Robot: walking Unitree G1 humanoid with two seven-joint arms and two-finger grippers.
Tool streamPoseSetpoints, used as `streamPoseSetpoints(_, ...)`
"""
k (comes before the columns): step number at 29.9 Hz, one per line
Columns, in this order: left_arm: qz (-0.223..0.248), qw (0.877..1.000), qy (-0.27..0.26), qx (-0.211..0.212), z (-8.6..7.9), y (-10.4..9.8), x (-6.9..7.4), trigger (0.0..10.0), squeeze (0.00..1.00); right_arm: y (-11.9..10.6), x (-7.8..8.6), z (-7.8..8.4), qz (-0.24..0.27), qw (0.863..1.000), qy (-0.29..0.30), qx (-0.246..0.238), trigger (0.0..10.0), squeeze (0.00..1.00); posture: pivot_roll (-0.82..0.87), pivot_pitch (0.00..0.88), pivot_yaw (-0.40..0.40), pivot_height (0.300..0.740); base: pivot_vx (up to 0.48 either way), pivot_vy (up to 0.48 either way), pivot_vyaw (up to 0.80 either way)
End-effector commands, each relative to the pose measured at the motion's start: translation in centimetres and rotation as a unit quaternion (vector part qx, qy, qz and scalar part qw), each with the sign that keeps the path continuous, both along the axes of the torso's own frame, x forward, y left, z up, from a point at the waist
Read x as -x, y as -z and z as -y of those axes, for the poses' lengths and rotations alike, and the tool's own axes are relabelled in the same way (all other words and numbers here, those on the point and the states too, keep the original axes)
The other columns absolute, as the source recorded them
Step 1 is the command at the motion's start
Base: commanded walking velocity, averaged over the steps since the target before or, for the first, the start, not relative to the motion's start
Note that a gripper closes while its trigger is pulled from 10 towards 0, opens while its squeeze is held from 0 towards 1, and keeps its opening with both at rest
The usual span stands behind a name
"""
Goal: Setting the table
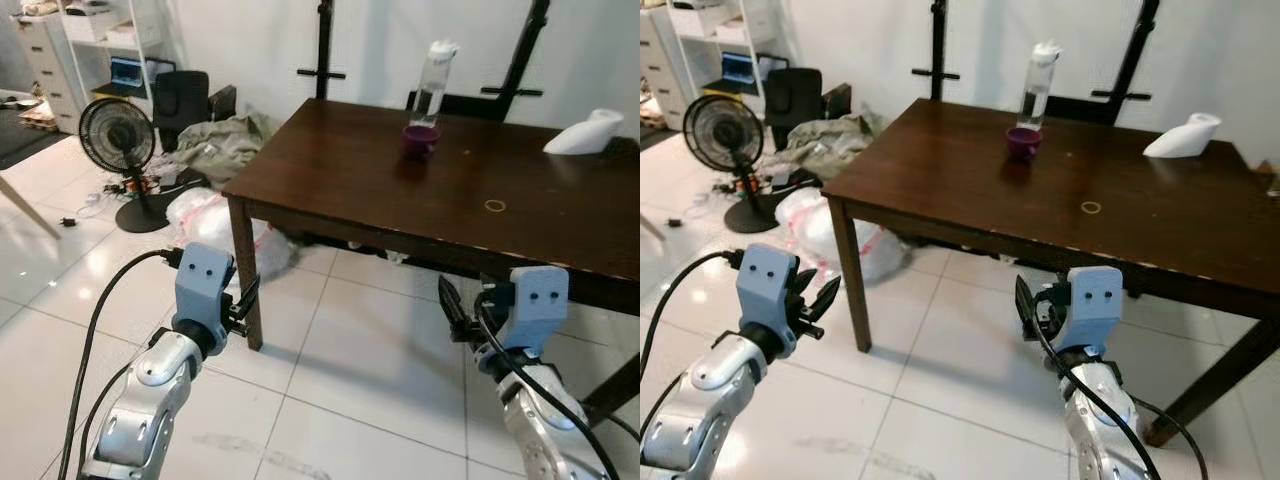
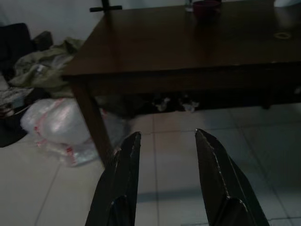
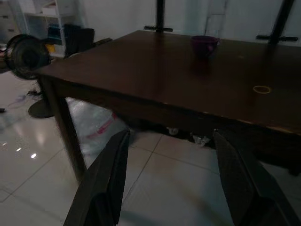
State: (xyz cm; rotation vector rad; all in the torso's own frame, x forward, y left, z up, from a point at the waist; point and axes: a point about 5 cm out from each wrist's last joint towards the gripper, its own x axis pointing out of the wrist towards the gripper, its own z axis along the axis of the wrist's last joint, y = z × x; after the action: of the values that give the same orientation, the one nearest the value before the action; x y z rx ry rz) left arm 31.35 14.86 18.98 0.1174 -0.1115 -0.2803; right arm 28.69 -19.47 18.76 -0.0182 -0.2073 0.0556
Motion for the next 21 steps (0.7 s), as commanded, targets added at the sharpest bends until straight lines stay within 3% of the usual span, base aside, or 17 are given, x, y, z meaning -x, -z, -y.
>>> streamPoseSetpoints(1, -0.014, 1.000, -0.011, -0.004, -0.4, 0.5, -0.1, 10.0, 0.00, 0.3, 0.0, -0.3, -0.007, 1.000, -0.007, 0.003, 10.0, 0.00, 0.02, 0.100, 0.061, 0.740, 0.000, 0.000, 0.77)
streamPoseSetpoints(15, -0.018, 0.999, -0.045, -0.016, -0.6, 0.8, -0.3, 10.0, 0.00, 0.2, 0.1, -0.3, -0.001, 1.000, -0.006, -0.004, 10.0, 0.00, 0.03, 0.103, 0.063, 0.740, 0.000, 0.000, 0.77)
streamPoseSetpoints(21, -0.027, 0.994, -0.103, -0.031, -1.4, 1.3, -0.7, 10.0, 0.00, 0.1, 0.1, -0.4, 0.002, 1.000, -0.008, -0.008, 10.0, 0.00, 0.03, 0.105, 0.064, 0.740, 0.000, 0.000, 0.78)
